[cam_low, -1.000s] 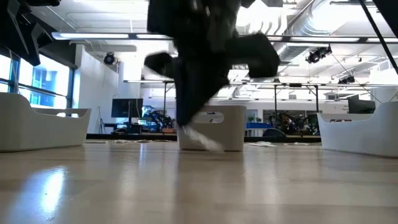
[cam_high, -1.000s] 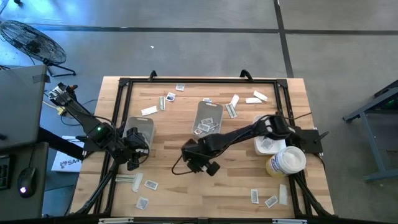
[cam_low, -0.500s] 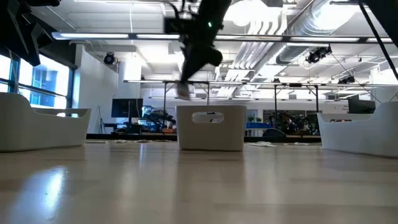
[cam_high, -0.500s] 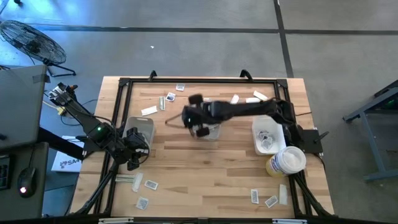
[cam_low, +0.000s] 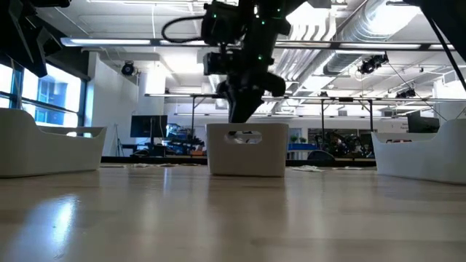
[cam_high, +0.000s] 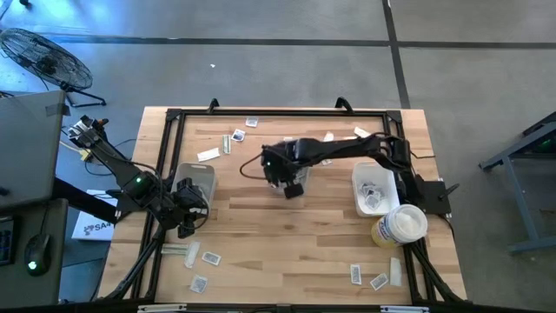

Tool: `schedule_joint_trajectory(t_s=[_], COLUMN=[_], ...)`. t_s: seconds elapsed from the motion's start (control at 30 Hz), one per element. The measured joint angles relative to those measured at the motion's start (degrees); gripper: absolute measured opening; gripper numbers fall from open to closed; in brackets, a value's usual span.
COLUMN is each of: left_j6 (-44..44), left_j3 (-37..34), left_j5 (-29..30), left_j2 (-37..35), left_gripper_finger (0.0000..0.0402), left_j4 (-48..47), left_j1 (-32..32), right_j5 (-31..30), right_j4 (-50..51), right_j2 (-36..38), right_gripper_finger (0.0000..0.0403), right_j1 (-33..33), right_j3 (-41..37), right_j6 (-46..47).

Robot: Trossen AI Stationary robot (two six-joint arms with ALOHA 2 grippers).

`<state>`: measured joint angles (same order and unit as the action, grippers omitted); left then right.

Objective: Pick & Place First Aid Supplies
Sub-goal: Put the ointment pack into the right gray bin

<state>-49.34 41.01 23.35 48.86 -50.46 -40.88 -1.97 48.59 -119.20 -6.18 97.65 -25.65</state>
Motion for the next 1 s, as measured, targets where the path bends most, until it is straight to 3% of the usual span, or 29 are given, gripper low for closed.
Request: schedule_joint_trajectory(t_s=[0.2,0.47,0.73,1.0], left_j6=[-0.01,-0.01,-0.02,-0.02], left_j3=[0.0,0.0,0.0,0.0], left_j5=[0.01,0.01,0.0,0.01], left_j2=[0.0,0.0,0.0,0.0], left_gripper_finger=[0.0128,0.0128,0.0128,0.0128], left_j4=[0.0,0.0,0.0,0.0], left_j1=[-0.02,0.0,-0.01,0.0], right_j5=[7.05,6.79,6.84,-1.34], right_j4=[-2.29,-3.31,-2.96,0.93], right_j2=[0.0,0.0,0.0,0.0], right_gripper_finger=[0.0,0.0,0.0,0.0011], right_j1=[3.91,7.3,9.05,6.0], right_j3=[0.0,0.0,0.17,0.22], right_j6=[-0.28,0.51,7.39,12.66])
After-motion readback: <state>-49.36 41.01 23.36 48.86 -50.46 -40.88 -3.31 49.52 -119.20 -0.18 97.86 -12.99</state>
